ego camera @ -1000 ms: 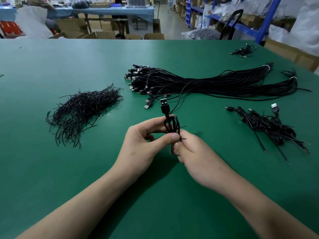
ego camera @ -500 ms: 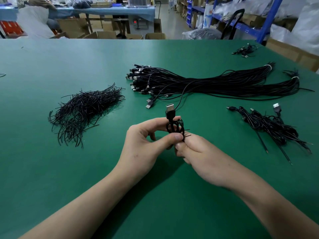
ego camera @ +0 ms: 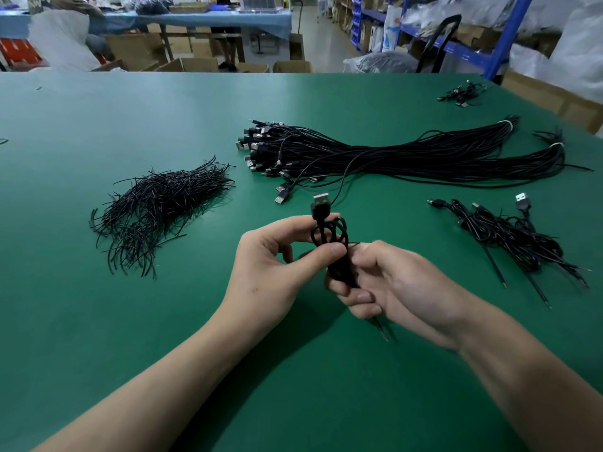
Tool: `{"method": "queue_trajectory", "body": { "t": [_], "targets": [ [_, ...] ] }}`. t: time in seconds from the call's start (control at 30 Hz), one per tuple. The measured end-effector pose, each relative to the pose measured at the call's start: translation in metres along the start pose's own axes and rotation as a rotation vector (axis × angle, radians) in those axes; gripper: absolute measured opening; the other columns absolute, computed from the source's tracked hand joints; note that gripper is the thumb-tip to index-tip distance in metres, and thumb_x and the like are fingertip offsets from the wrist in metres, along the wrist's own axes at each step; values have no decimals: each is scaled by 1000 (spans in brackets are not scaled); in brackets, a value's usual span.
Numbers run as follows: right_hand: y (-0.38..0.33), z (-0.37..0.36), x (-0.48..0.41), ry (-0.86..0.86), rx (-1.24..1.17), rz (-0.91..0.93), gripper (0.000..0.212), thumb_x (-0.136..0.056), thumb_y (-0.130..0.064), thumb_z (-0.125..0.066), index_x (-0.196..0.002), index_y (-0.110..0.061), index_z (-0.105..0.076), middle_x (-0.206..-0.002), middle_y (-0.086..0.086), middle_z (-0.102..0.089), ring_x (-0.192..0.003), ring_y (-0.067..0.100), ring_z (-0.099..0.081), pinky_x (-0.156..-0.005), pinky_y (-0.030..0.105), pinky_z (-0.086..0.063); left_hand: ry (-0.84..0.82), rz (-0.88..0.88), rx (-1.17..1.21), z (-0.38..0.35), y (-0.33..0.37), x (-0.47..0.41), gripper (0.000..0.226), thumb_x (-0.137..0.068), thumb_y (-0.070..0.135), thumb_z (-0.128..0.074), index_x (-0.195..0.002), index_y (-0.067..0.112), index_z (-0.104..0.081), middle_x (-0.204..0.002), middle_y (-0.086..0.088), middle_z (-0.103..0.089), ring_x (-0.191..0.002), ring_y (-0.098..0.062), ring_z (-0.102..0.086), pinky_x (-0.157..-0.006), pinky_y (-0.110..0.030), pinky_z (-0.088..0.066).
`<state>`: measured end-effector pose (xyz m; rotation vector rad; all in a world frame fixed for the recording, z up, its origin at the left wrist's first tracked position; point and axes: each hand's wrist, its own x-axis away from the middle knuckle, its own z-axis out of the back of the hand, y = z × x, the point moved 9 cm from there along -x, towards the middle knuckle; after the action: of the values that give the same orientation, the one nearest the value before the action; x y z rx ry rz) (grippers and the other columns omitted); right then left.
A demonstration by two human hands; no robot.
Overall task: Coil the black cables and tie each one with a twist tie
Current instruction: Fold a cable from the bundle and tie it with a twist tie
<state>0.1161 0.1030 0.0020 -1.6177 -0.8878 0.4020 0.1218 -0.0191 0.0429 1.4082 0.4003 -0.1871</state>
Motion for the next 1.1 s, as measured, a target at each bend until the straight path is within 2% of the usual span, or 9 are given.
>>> {"method": "queue_trajectory", "body": {
  "t": [0.1, 0.2, 0.33, 0.53, 0.7, 0.77, 0.9, 1.0, 1.1],
  "targets": [
    [-1, -1, -1, -49, -132, 30, 29, -101, -25, -44, -122, -10, -56, -84, 5, -59, -64, 10, -39, -54, 22, -32, 28, 59, 117, 3, -6, -1, 29, -74, 24, -81, -99, 39, -78, -94, 8, -79, -87, -4, -67, -73, -35, -43],
    [-1, -2, -3, -22, -161, 74, 23, -102, -27, -52, -111, -9, -64, -88, 9, -62, -62, 9, -43, -52, 19, -37, 37, 97, 205, 4, -9, 0, 28, -74, 18, -82, -98, 33, -80, -93, -1, -79, -88, -15, -68, -84, -52, -49],
    [3, -2, -4, 45, -140, 64, 24, -97, -30, -57, -94, -18, -78, -82, 8, -62, -55, 8, -43, -49, 20, -40, -1, 102, 311, 0, -11, 0, 25, -72, 14, -82, -97, 18, -78, -81, 1, -76, -70, -6, -66, -67, -18, -53],
    [2, 2, -5, 196, -74, 130, 22, -94, -27, -62, -95, -10, -75, -72, 6, -59, -51, 8, -41, -44, 20, -38, -16, 93, 270, -1, -13, 2, 24, -75, 17, -83, -99, 20, -78, -95, -2, -79, -76, -7, -70, -68, -18, -53],
    [-1, 8, -3, 356, 51, 195, 25, -104, -17, -53, -91, -8, -72, -66, 4, -58, -50, 9, -39, -45, 20, -37, -20, 112, 161, -3, -16, 3, 20, -81, 29, -78, -101, 25, -77, -100, -1, -79, -90, -18, -73, -89, -63, -53],
    [-1, 8, -3, 384, 81, 204, 26, -104, -18, -53, -87, -11, -72, -65, 3, -59, -50, 9, -40, -45, 20, -38, -22, 100, 126, -4, -14, 3, 16, -84, 31, -75, -99, 26, -76, -95, -2, -79, -87, -20, -72, -87, -68, -49],
    [-7, 9, -2, 381, 227, 219, 27, -104, -25, -55, -85, -21, -75, -69, 1, -67, -53, 13, -51, -50, 25, -44, -23, 88, 148, -3, -11, 1, 7, -89, 23, -74, -92, 16, -74, -86, -9, -76, -68, -18, -66, -66, -41, -56],
    [-24, 20, 8, 515, 573, 298, 13, -98, -33, -62, -93, -29, -73, -74, -10, -71, -59, 6, -63, -57, 24, -50, 6, 132, 260, 1, -16, -1, 8, -87, 12, -75, -95, 13, -75, -92, -7, -79, -84, -14, -73, -75, -21, -55],
    [-44, 26, 22, 673, 794, 447, 12, -91, -35, -71, -102, -38, -66, -88, -18, -67, -72, 8, -66, -60, 24, -52, 8, 202, 300, 1, -23, 0, 25, -79, 21, -75, -103, 13, -74, -94, -5, -79, -89, -13, -74, -83, -22, -56]
  ]
}}
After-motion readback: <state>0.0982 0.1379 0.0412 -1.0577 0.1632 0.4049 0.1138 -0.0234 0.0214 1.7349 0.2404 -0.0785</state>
